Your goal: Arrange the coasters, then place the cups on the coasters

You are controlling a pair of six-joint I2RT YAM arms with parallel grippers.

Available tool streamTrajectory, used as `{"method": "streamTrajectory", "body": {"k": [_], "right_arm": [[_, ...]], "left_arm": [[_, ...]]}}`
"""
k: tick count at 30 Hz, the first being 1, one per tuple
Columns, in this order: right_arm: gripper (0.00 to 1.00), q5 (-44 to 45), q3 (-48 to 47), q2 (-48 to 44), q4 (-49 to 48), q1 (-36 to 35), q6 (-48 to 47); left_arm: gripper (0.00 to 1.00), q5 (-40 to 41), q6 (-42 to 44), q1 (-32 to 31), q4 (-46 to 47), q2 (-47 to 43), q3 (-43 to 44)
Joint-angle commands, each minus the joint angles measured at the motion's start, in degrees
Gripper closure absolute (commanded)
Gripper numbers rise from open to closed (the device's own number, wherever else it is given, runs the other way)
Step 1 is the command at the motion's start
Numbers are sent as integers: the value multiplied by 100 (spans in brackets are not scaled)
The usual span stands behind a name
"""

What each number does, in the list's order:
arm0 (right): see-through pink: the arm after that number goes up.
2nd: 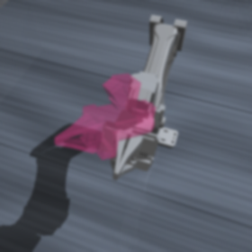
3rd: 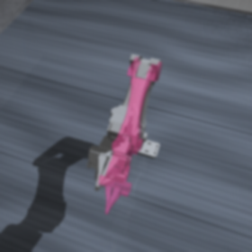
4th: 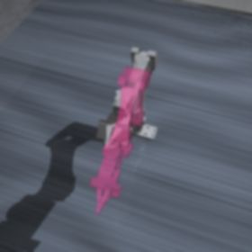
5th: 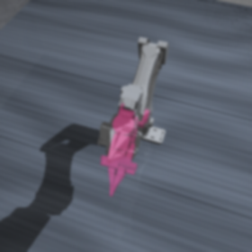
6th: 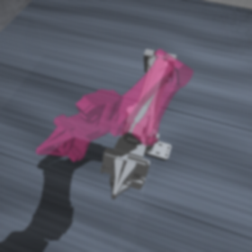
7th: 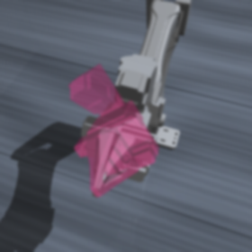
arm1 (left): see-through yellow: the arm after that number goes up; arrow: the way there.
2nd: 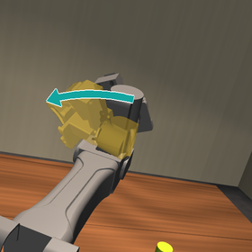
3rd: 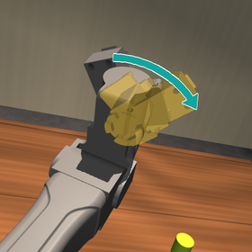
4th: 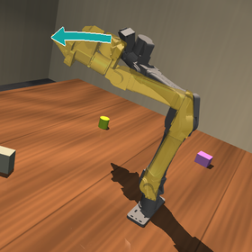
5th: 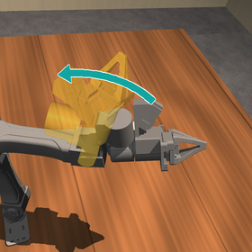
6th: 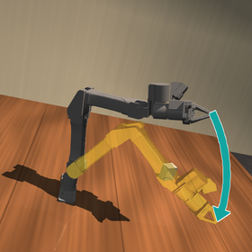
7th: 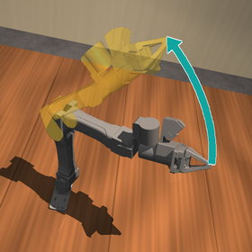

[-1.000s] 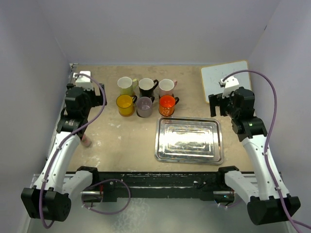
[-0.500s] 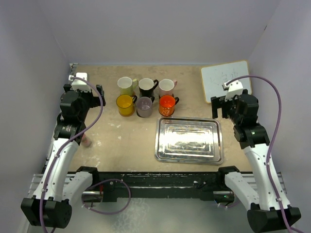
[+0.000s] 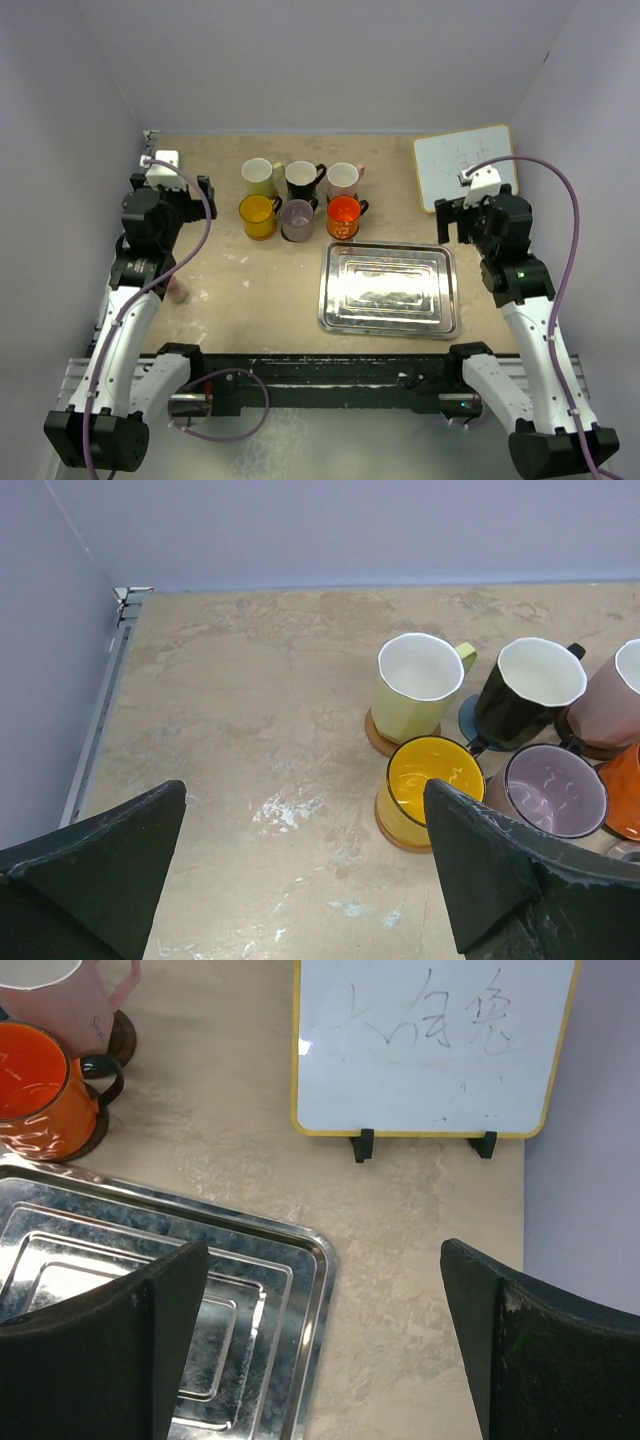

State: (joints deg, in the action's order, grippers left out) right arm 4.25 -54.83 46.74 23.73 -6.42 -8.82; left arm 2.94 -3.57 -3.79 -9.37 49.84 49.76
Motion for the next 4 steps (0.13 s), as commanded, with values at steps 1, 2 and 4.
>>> {"method": "streamTrajectory", "body": {"k": [1, 2, 4], "right_arm": [[0, 137, 18, -71, -230, 9, -79], [0, 137, 16, -69, -233, 9, -83], [0, 146, 24, -70, -237, 11, -85]], "left_arm": [[0, -151, 59, 45, 344, -80, -45], [0, -155, 59, 45, 341, -78, -45], [0, -169, 72, 54, 322, -94, -45]]}}
